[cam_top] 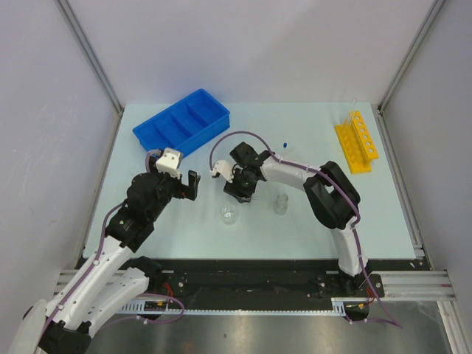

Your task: Organize the chemistry lab equipment

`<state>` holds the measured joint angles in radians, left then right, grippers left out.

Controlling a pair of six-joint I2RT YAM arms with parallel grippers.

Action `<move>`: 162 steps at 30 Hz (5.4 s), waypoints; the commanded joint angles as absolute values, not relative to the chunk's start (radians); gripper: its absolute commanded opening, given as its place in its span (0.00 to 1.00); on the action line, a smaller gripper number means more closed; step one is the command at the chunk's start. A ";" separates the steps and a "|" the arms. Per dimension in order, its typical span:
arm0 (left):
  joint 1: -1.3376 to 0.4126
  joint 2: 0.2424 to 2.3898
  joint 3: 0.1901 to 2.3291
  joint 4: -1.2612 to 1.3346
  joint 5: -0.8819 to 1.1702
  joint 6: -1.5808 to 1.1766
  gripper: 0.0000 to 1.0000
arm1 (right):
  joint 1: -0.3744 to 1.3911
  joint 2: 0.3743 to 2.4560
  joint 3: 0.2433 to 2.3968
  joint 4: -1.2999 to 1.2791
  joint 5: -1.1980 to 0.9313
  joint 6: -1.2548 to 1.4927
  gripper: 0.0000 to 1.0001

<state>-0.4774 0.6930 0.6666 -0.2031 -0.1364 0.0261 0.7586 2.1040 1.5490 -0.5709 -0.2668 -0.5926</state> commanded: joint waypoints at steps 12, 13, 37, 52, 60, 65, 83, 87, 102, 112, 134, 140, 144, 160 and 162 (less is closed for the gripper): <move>-0.469 0.693 0.663 -0.164 -0.008 0.026 1.00 | 0.758 2.145 1.620 -0.586 -0.235 -0.523 0.23; -0.469 0.698 0.666 -0.163 0.039 0.020 1.00 | 0.747 2.126 1.632 -0.586 -0.259 -0.514 0.22; -0.567 1.216 0.748 0.552 0.502 -0.828 0.95 | 0.377 1.479 1.190 0.207 -0.953 0.417 0.19; -0.655 1.442 0.951 0.482 0.319 -0.811 0.67 | 0.314 1.434 1.111 0.354 -0.959 0.592 0.19; -0.666 1.468 0.977 0.491 0.310 -0.810 0.42 | 0.310 1.430 1.101 0.356 -0.943 0.592 0.19; -0.664 1.457 0.953 0.499 0.337 -0.785 0.24 | 0.304 1.422 1.092 0.348 -0.933 0.577 0.19; -0.607 1.259 0.979 0.026 0.408 -0.086 0.14 | 0.328 1.413 1.083 0.307 -1.003 0.428 0.55; -0.607 1.241 0.997 -0.132 0.410 0.087 0.13 | 0.376 1.442 1.086 0.304 -1.049 0.394 0.57; -0.607 1.192 0.976 -0.193 0.460 0.150 0.13 | 0.500 1.537 1.124 0.179 -1.016 0.267 0.62; -0.611 1.213 0.988 -0.212 0.537 0.150 0.13 | 0.517 1.540 1.132 0.163 -1.006 0.253 0.59; -0.617 1.244 1.009 -0.230 0.574 0.137 0.15 | 0.526 1.531 1.134 0.129 -0.974 0.203 0.19; -0.601 1.204 1.011 -0.219 0.587 0.077 0.50 | 0.508 1.503 1.134 0.103 -0.957 0.166 0.16; -0.551 1.129 0.982 -0.186 0.578 0.058 0.80 | 0.479 1.483 1.134 0.086 -0.942 0.144 0.16; -0.380 0.802 0.729 -0.212 0.282 0.064 1.00 | 0.194 1.488 1.134 0.011 -0.640 -0.063 0.18; -0.380 0.813 0.730 -0.206 0.268 0.067 1.00 | 0.169 1.515 1.155 0.008 -0.615 -0.064 0.18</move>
<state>-0.3859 0.7948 0.7269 -0.1974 0.3183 0.0235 0.2192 1.4803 1.0950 0.0067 -0.7280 -0.0143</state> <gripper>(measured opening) 0.996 0.205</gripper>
